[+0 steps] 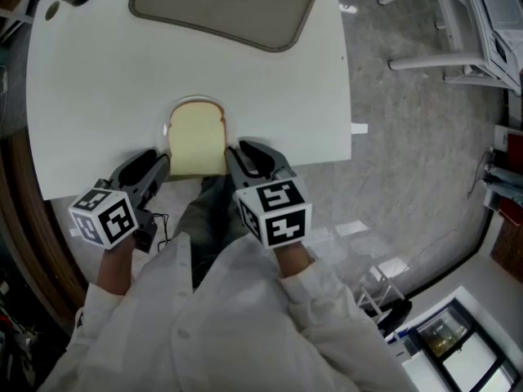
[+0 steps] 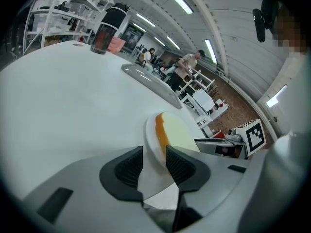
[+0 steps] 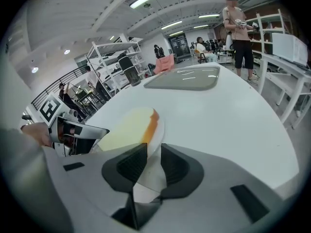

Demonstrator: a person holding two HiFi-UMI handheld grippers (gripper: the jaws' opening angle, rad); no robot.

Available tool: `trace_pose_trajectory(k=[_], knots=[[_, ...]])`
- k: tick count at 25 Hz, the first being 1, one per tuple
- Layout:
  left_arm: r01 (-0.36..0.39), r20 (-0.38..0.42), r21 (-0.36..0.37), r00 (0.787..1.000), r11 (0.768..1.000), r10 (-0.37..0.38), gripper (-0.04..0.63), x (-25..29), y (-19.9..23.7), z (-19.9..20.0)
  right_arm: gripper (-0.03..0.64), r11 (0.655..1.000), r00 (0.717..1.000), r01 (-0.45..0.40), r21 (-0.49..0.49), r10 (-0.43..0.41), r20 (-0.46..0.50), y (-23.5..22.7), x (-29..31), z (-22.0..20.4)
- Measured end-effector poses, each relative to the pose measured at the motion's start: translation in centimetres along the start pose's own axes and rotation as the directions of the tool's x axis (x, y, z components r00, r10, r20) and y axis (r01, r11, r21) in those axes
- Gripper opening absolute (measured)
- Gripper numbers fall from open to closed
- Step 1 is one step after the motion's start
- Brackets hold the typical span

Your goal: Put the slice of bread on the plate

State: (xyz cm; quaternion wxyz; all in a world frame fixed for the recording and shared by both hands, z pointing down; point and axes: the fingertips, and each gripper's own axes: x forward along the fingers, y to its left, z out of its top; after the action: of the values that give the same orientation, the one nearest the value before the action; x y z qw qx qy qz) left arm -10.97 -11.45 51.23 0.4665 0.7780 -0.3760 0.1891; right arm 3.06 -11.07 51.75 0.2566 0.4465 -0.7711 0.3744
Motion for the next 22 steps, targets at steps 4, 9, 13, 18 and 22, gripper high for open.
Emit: trace_pose_trajectory(k=[4, 9, 13, 18, 22], knots=[[0.012, -0.011, -0.009, 1.0, 1.0, -0.012, 0.146, 0.0, -0.1, -0.13, 0.094, 1.0, 1.0, -0.015, 0.009, 0.015, -0.002, 0.03, -0.04, -0.23], [0.029, -0.034, -0.023, 0.999, 0.999, -0.03, 0.143, 0.04, -0.23, -0.07, 0.092, 0.999, 0.999, -0.03, 0.024, 0.03, -0.011, 0.06, -0.03, -0.33], [0.075, -0.069, -0.039, 0.995, 0.996, -0.078, 0.12, 0.32, -0.47, -0.34, 0.092, 0.997, 0.999, -0.045, 0.059, 0.045, -0.007, -0.07, 0.16, -0.36], [0.089, -0.077, -0.09, 0.992, 0.992, -0.097, 0.102, 0.31, -0.38, -0.35, 0.075, 0.996, 0.998, -0.061, 0.061, 0.061, -0.007, 0.31, 0.22, -0.33], [0.071, -0.08, -0.07, 0.994, 0.995, -0.076, 0.069, 0.28, -0.22, -0.45, 0.069, 0.993, 0.998, -0.069, 0.099, 0.069, 0.008, 0.32, 0.23, -0.37]])
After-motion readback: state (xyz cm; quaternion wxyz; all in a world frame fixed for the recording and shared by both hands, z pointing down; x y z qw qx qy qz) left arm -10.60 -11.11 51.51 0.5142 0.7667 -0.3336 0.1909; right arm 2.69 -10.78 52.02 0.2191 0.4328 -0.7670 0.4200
